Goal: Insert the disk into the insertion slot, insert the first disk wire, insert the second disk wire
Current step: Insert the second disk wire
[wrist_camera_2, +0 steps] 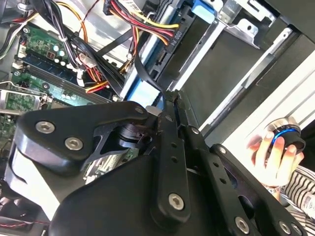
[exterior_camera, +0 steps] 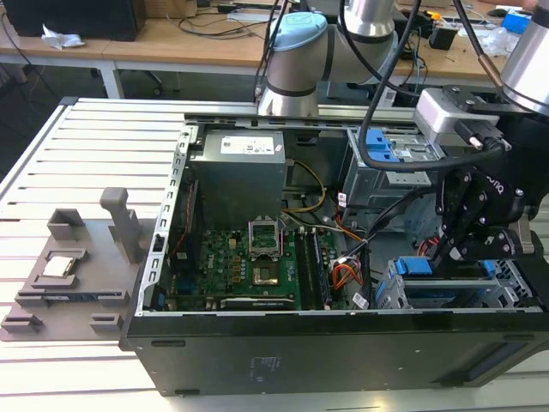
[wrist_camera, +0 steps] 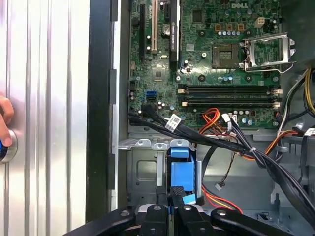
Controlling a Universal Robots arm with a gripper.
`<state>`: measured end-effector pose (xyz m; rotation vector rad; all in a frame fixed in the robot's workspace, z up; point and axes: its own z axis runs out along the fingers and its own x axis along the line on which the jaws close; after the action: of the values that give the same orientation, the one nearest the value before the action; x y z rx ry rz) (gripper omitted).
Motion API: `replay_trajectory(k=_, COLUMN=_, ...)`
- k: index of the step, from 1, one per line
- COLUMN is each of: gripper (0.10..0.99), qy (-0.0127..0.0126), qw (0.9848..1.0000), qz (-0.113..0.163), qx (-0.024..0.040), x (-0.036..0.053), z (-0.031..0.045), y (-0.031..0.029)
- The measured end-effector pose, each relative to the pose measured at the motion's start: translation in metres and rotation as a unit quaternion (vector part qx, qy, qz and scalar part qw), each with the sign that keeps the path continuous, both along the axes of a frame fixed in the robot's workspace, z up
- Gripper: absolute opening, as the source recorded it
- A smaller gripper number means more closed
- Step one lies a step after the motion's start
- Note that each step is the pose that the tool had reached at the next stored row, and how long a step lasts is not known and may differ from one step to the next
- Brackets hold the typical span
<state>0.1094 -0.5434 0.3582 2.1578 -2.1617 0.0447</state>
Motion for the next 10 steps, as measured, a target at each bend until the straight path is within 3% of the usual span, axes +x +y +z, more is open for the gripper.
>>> replay_trajectory(k=6, gripper=0.149, qy=0.0000, qw=1.0000, qz=0.000, qx=0.0073, x=0.0000, z=0.0002, y=-0.0136)
replay_trajectory(k=10, gripper=0.149, qy=0.0000, qw=1.0000, qz=0.000, qx=0.0079, x=0.0000, z=0.0001, y=-0.0146)
